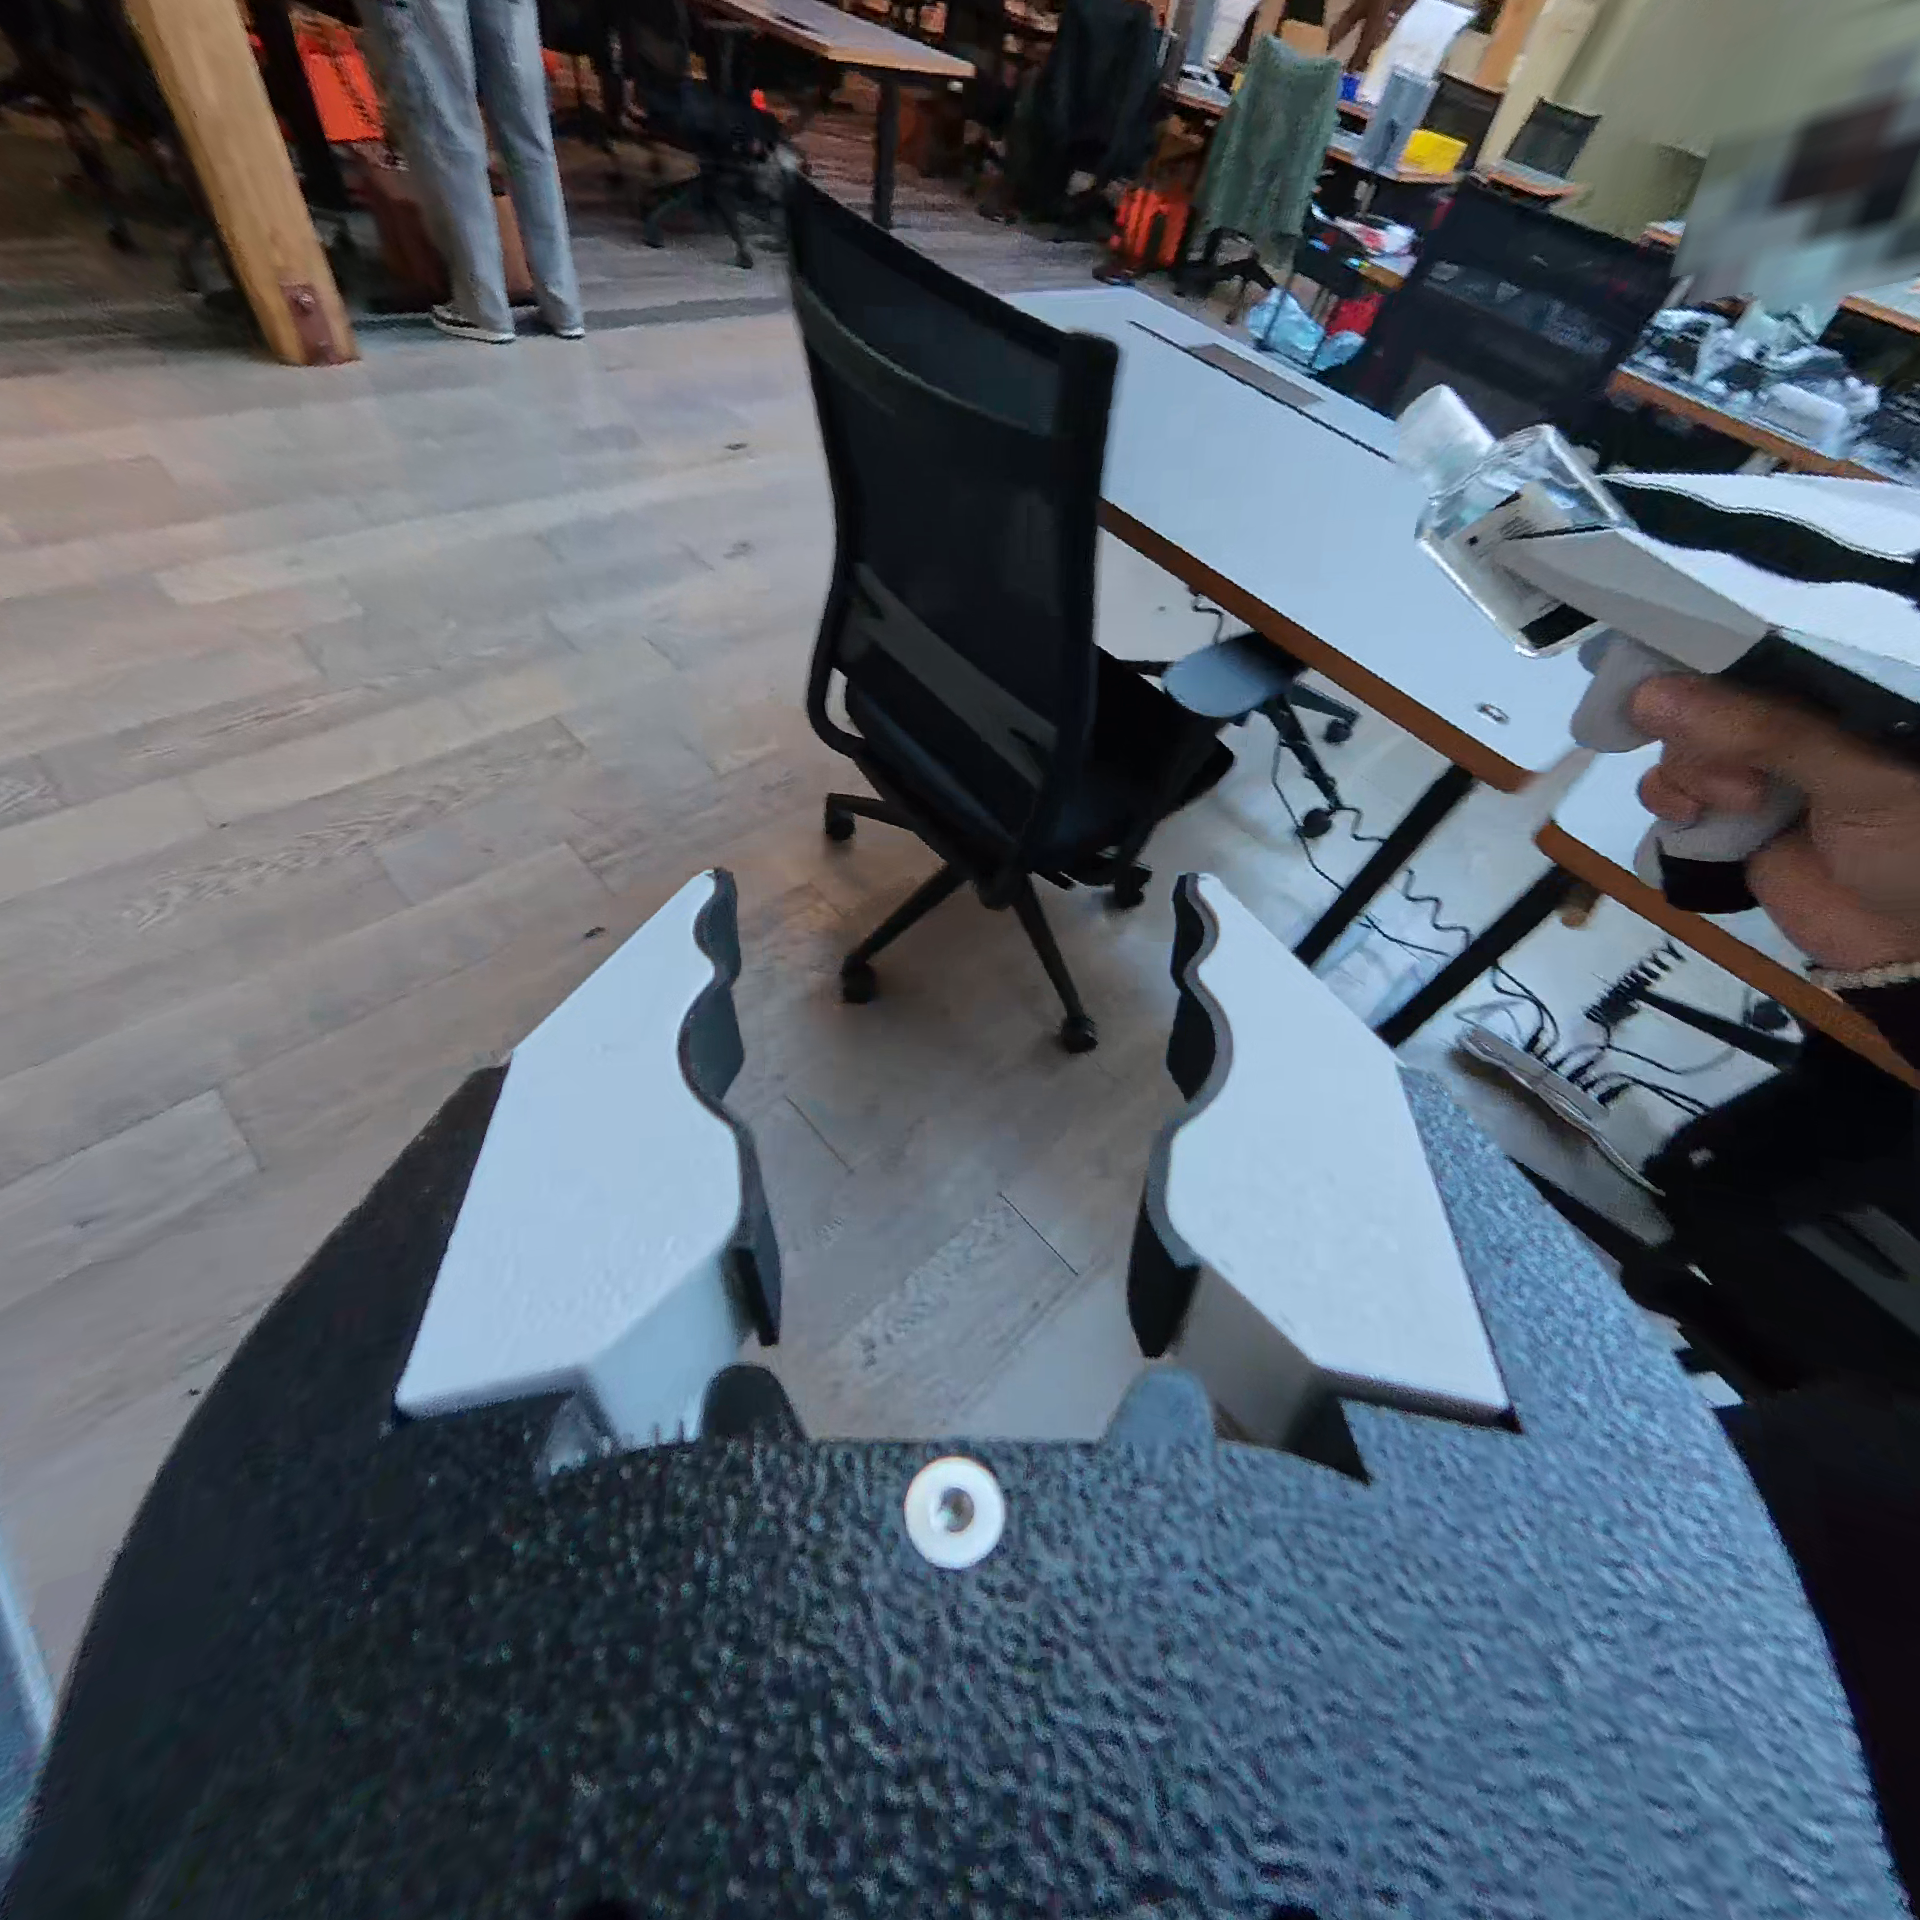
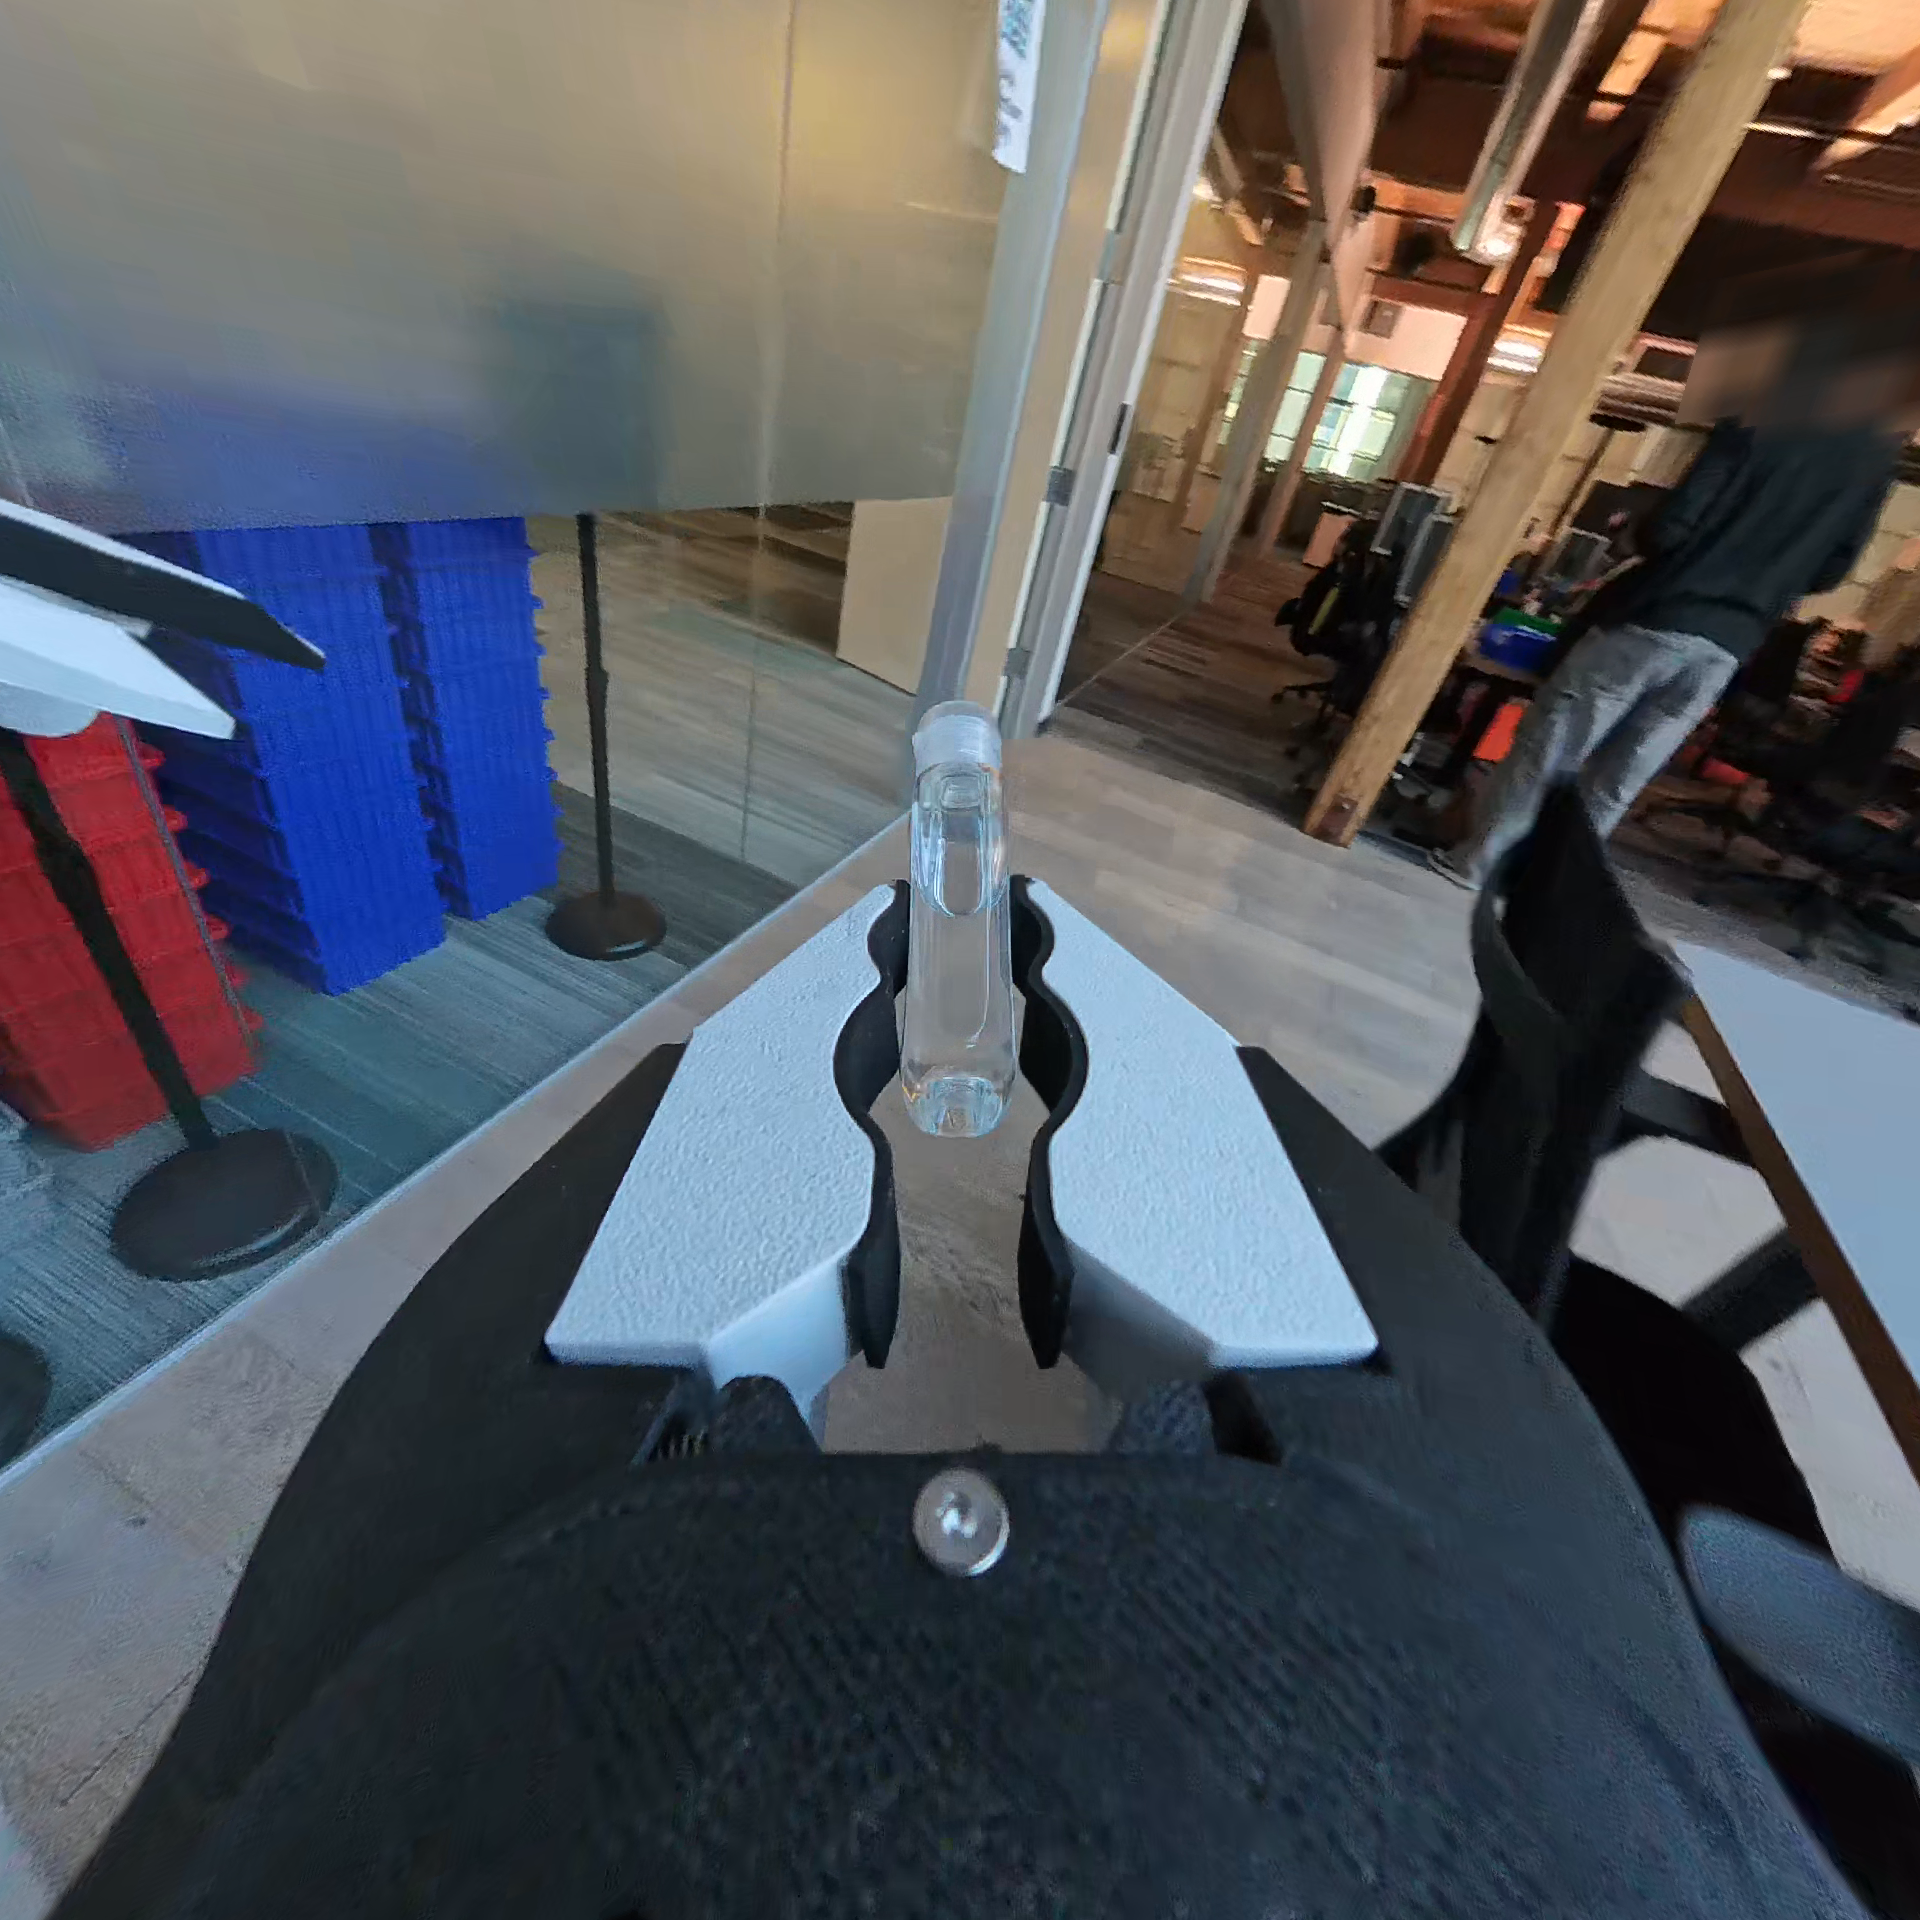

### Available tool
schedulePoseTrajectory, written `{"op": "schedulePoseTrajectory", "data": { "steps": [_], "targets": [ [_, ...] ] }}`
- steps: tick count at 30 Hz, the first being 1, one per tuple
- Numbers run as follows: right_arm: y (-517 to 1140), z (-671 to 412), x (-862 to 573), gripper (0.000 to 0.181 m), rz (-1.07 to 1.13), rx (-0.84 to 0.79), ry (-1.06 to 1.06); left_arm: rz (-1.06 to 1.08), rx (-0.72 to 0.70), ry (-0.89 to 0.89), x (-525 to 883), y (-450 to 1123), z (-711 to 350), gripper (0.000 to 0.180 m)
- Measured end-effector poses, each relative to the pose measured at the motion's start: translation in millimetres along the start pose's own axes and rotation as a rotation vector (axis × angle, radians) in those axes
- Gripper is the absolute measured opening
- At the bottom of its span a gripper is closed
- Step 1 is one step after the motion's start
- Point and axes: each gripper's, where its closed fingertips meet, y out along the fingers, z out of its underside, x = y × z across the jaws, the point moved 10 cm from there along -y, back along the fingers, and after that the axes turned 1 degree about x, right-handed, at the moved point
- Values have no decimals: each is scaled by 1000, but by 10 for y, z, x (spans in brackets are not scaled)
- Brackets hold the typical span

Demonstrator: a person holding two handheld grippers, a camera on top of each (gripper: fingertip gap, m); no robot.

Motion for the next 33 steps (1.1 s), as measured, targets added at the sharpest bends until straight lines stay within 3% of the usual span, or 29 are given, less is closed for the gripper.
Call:
{"op": "schedulePoseTrajectory", "data": {
  "steps": [7,16,25,33],
  "targets": [
    [2344,-267,-709,16,-119,-64,-126,5,-13,-54,1585,1008,-679,77],
    [4845,-175,-1864,16,67,-27,-262,223,-58,-46,3872,3359,-1865,76],
    [6711,17,-3022,16,194,57,-338,425,-25,27,5169,5480,-3468,76],
    [9018,515,-4235,15,44,8,-360,391,-5,-4,6502,7140,-4086,76]
  ]
}}
